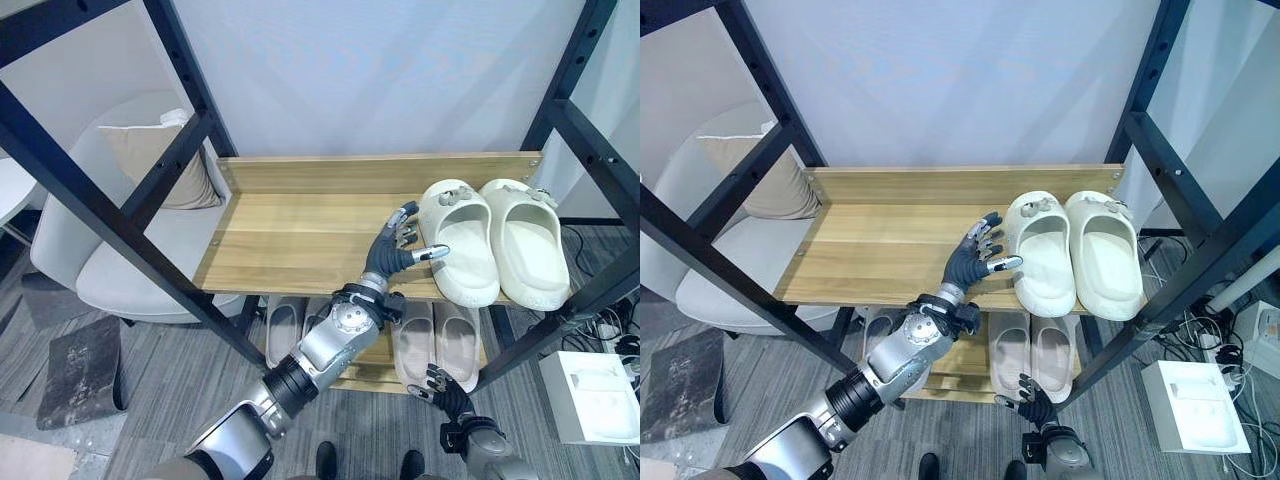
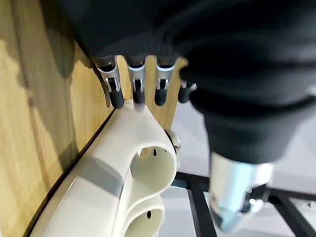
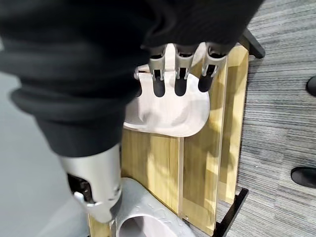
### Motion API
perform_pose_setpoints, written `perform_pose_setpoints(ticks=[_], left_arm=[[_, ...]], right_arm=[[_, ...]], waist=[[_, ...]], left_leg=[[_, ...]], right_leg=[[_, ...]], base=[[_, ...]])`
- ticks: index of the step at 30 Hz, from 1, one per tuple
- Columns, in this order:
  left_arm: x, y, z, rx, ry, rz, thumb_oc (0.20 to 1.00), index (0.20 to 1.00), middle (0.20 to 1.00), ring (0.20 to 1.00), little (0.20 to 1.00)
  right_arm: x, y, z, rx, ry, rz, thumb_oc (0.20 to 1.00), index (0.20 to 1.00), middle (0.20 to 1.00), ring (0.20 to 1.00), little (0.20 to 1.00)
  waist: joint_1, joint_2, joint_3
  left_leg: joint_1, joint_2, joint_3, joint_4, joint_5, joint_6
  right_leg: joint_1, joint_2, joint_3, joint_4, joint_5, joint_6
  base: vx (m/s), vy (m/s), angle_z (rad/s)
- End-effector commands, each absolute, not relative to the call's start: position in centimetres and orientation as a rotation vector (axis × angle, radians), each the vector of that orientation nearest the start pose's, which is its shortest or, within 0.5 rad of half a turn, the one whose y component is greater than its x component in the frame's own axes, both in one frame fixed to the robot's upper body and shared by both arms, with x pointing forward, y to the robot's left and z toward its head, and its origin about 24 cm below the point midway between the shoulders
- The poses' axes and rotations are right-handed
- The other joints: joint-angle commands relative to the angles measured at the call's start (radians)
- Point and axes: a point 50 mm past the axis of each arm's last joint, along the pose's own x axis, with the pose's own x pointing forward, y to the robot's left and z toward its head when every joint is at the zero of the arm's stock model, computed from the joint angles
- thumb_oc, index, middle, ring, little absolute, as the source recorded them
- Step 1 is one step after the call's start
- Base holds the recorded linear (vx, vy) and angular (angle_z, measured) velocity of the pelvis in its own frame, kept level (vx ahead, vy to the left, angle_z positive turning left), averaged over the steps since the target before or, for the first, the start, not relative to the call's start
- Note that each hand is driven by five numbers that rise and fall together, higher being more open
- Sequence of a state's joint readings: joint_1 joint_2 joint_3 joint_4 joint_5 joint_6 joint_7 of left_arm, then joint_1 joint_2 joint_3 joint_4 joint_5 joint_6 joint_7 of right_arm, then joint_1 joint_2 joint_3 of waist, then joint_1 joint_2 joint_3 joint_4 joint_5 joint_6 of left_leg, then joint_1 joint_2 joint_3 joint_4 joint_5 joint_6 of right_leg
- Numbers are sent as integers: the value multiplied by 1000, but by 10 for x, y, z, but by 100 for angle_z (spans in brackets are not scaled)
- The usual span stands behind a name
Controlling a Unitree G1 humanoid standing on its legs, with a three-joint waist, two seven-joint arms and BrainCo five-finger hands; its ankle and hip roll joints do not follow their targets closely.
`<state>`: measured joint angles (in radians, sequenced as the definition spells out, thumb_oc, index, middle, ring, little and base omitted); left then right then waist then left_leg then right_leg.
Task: Arrange the slippers neatly on the shoe rack.
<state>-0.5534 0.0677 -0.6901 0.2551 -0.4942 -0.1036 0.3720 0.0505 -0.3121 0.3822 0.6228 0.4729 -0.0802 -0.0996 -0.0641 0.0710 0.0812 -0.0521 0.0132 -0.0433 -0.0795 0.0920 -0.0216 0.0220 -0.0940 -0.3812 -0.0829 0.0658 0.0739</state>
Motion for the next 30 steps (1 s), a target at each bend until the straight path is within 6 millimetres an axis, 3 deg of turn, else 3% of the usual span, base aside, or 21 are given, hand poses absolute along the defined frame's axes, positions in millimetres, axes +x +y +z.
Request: perform_pose_setpoints(ticks=[1,5,8,11,13,14,17,18,23,27,30], left_arm=[[325,11,135,-184,-225,-292,1000,1000,1000,1000,1000],[331,28,137,-201,-236,-228,1000,1000,1000,1000,1000],[336,48,154,-264,-299,-173,1000,1000,1000,1000,1000],[335,56,172,-321,-365,-169,1000,1000,1000,1000,1000],[323,62,209,-406,-516,-231,1000,1000,1000,1000,1000],[304,67,234,-452,-643,-325,1000,1000,1000,1000,1000],[274,66,251,-459,-762,-519,1000,1000,1000,1000,1000],[267,65,250,-400,-785,-577,1000,1000,1000,1000,1000],[236,62,254,-435,-829,-778,1000,1000,1000,1000,1000],[225,56,254,-408,-837,-876,1000,1000,1000,1000,1000],[214,46,242,-370,-771,-1012,1000,1000,1000,1000,1000]], right_arm=[[193,-181,-91,19,598,13,1000,1000,1000,1000,1000],[193,-180,-91,10,598,28,1000,1000,1000,1000,1000],[193,-180,-91,4,603,42,1000,1000,1000,1000,1000],[192,-181,-92,-4,609,48,1000,1000,1000,1000,1000],[189,-185,-93,-10,620,46,1000,1000,1000,1000,1000],[187,-189,-94,-11,626,39,1000,1000,1000,1000,1000],[184,-192,-96,-10,639,47,1000,1000,1000,1000,1000],[183,-193,-97,-8,649,51,1000,1000,1000,1000,1000],[179,-186,-100,8,668,89,1000,1000,1000,1000,1000],[178,-184,-101,12,674,106,1000,1000,1000,1000,1000],[178,-182,-101,11,675,133,1000,1000,1000,1000,1000]], waist=[[8,-41,25],[17,-43,21],[28,-45,14],[34,-46,10],[46,-47,5],[54,-47,4],[63,-51,5],[66,-52,4],[80,-53,3],[86,-53,2],[91,-51,4]], left_leg=[[61,-25,-11,-8,-75,-25],[60,-26,-19,-8,-73,-27],[58,-27,-26,-8,-72,-30],[58,-29,-31,-8,-72,-31],[55,-29,-38,-8,-73,-33],[55,-30,-44,-8,-74,-35],[56,-29,-49,-8,-76,-35],[58,-30,-49,-8,-78,-35],[58,-30,-53,-8,-79,-36],[57,-29,-56,-8,-79,-35],[59,-29,-59,-8,-78,-34]], right_leg=[[35,-25,-18,-4,-58,61],[39,-26,-29,-4,-57,61],[42,-29,-41,-4,-55,62],[44,-30,-49,-4,-54,63],[47,-31,-59,-4,-55,65],[49,-31,-64,-4,-54,65],[50,-32,-66,-4,-55,65],[50,-32,-64,-4,-56,65],[51,-32,-66,-4,-58,63],[52,-30,-69,-4,-59,62],[56,-31,-72,-4,-61,62]], base=[[-3,3,5],[-5,5,5],[-4,9,8],[0,3,16],[1,3,8],[-4,5,6],[-9,7,16],[-5,6,11],[-1,2,1],[0,0,0],[0,0,0]])
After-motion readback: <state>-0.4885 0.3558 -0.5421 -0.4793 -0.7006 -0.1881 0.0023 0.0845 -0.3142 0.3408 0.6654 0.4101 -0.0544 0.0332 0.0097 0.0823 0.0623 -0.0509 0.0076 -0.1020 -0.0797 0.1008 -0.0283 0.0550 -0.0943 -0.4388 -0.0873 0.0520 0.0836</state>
